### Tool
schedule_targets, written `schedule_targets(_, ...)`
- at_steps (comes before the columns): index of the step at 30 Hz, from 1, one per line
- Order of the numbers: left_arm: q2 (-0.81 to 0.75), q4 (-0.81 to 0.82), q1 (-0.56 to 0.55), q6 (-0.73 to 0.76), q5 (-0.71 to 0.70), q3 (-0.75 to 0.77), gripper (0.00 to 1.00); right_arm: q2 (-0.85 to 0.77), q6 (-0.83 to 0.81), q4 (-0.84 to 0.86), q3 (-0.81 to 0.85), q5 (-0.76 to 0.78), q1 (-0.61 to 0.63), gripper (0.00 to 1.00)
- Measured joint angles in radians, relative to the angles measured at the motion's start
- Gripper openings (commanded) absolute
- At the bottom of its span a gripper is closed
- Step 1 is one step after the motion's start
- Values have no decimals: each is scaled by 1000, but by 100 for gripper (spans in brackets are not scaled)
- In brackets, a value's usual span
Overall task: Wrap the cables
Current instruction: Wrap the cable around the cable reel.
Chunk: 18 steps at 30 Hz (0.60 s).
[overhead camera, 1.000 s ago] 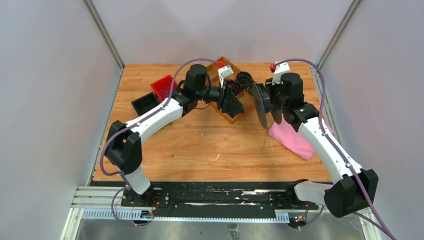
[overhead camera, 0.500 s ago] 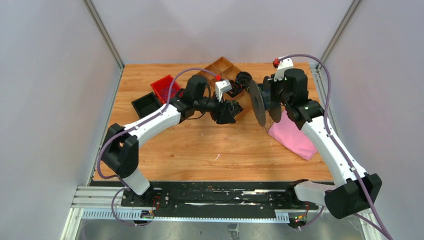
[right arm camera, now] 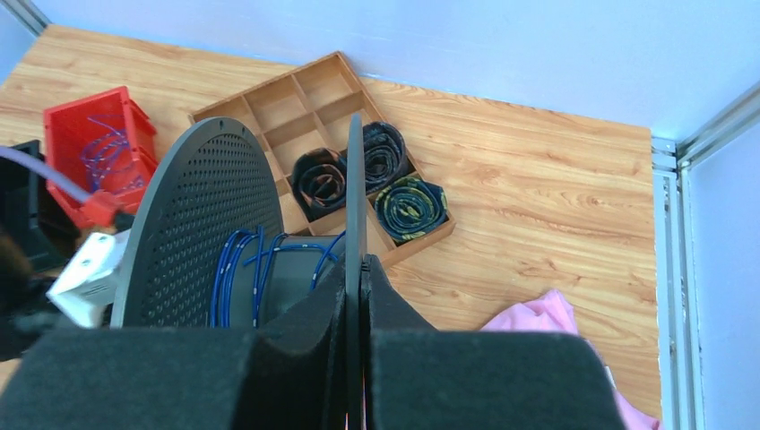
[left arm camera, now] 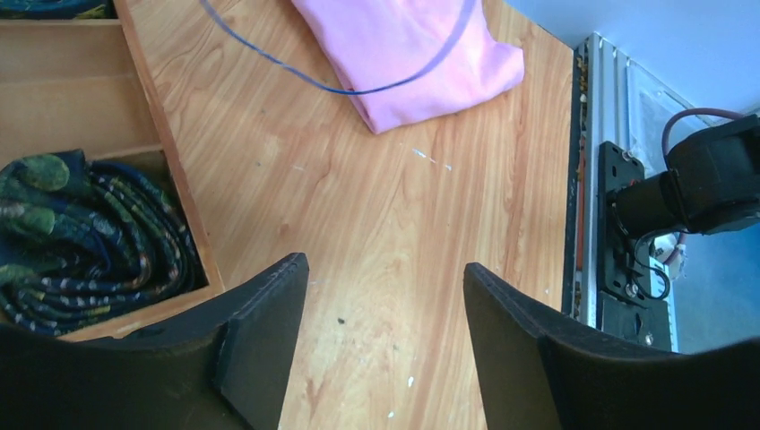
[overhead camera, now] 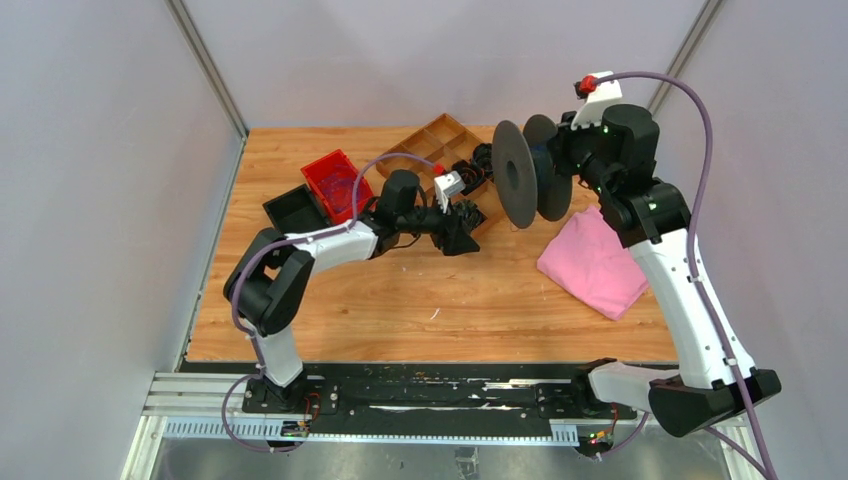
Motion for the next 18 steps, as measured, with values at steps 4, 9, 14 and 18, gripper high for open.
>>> schedule_targets(4,72,98,0,-48,27,22,79,0,17,-36,47,-34,0,1)
schedule_targets(9,175,196,-8,-129,60,89,84,0,33,-75,72,-71,0,1)
schedule_targets(14,262,422,-26,-332,90,109,85,-2,39,-89,74,-90,0,1)
schedule_targets(18,324,534,-32,-488,72,121,84,-2,41,-108,81,-103,0,1)
